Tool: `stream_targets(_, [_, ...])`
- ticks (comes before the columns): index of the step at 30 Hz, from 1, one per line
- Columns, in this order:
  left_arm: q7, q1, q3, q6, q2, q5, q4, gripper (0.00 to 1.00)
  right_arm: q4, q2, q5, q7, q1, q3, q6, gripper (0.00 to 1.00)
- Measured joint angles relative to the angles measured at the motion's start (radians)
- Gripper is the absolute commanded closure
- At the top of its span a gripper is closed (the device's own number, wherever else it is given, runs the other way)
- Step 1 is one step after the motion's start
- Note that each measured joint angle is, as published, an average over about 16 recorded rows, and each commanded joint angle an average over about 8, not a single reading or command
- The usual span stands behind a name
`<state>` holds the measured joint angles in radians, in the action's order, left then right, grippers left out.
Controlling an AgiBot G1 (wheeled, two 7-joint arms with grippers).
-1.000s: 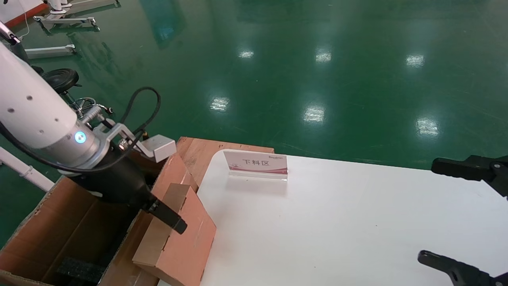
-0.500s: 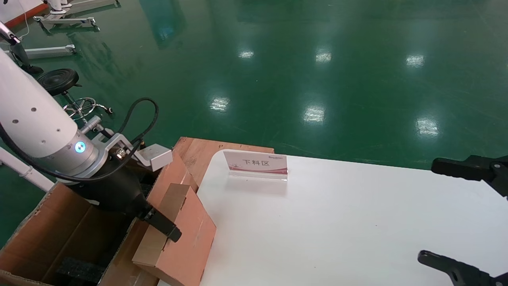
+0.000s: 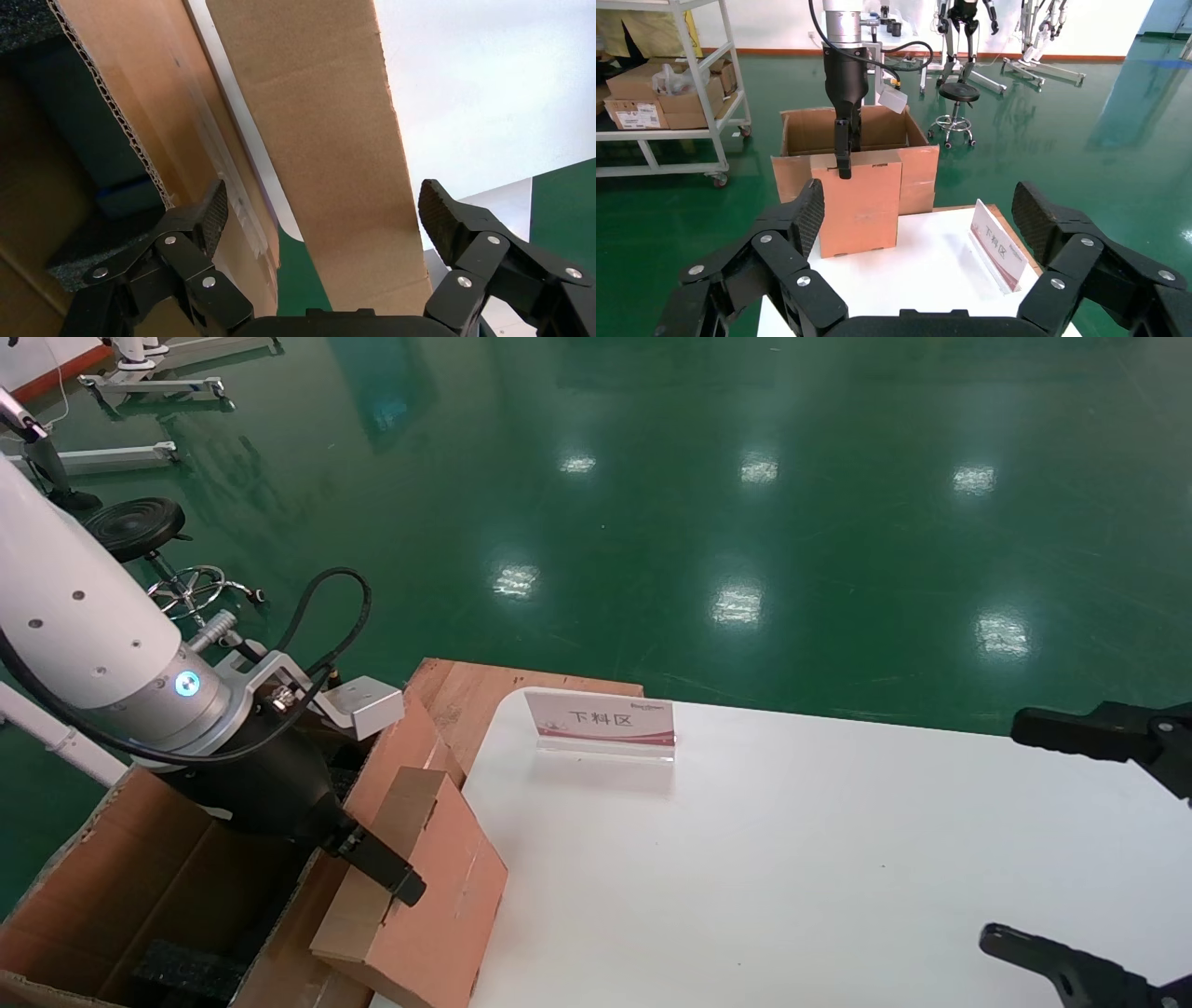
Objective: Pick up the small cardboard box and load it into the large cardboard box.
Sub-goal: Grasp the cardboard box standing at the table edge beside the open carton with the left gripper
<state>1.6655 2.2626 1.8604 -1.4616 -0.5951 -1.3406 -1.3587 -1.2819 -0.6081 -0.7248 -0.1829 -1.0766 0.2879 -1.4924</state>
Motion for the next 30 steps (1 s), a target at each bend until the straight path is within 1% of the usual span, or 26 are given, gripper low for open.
stream_targets(30, [0.001, 0.002, -0.002, -0.003, -0.002, 0.000, 0.002, 1.00, 0.000, 0.000, 0.000, 0.000, 0.000, 0.000, 0.000, 1.00])
